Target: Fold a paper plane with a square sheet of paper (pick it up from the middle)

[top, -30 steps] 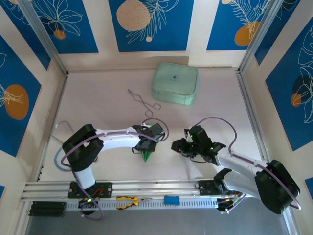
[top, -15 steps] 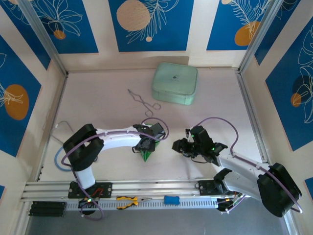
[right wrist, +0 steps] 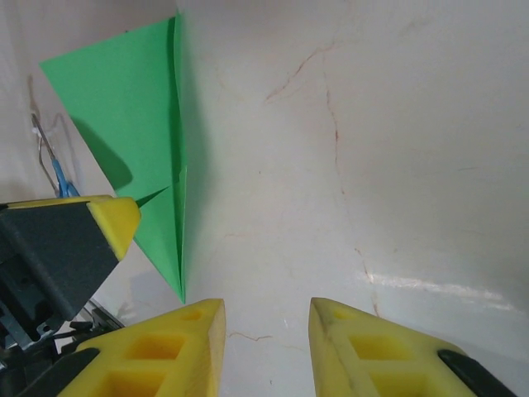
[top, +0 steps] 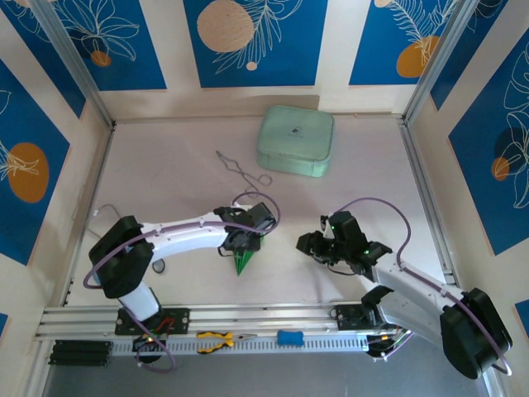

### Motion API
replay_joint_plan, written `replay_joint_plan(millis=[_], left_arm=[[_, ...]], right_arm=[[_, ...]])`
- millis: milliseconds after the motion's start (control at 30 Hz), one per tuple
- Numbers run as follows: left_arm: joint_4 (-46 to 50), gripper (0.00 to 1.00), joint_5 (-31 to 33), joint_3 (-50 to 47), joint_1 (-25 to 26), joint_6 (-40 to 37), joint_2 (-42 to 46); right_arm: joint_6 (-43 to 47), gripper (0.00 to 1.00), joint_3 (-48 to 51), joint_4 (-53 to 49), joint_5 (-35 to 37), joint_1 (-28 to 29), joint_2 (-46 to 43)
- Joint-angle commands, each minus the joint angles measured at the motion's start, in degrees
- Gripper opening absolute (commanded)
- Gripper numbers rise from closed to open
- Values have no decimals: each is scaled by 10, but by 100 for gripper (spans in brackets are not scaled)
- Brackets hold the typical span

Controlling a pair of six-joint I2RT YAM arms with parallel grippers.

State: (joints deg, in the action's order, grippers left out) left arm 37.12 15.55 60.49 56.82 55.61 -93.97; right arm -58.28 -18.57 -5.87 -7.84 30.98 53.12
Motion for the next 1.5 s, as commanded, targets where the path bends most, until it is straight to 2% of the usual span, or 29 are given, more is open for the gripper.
replay_joint_plan(millis=[0, 133, 300, 533, 700, 767, 900, 1000, 1100, 1267, 1367, 1467], left_arm=[[20, 54, 16, 2, 3, 10, 21], [-1, 54, 14, -1, 3, -22, 62], [-11, 61, 53, -27, -2, -54, 151], [-17, 65, 61, -98, -45, -77, 252], [-40, 65, 6, -157, -114, -92, 305], [-67, 65, -43, -177, -145, -113, 318], [-122, 63, -139, -203, -194, -134, 318], [-187, 64, -239, -220, -229, -134, 286], [-213, 63, -282, -215, -245, -128, 238], [-223, 62, -281, -208, -256, -136, 207], [-217, 63, -251, -212, -277, -151, 217], [-205, 66, -234, -214, -324, -171, 227]], right_arm=[[14, 34, 8, -29, -14, -11, -21], [21, 36, 7, -34, -25, -20, -35], [40, 36, -11, -56, -30, -33, -36], [80, 37, -57, -105, -25, -58, -38], [110, 40, -98, -144, -6, -67, -38], [122, 40, -113, -158, -1, -73, -35], [147, 40, -137, -183, 3, -84, -26], [150, 40, -140, -184, -4, -93, -23], [145, 40, -134, -178, -13, -96, -24], [174, 43, -153, -201, 3, -111, -26], [225, 50, -201, -239, 67, -125, -23], [283, 61, -240, -243, 142, -144, -13]])
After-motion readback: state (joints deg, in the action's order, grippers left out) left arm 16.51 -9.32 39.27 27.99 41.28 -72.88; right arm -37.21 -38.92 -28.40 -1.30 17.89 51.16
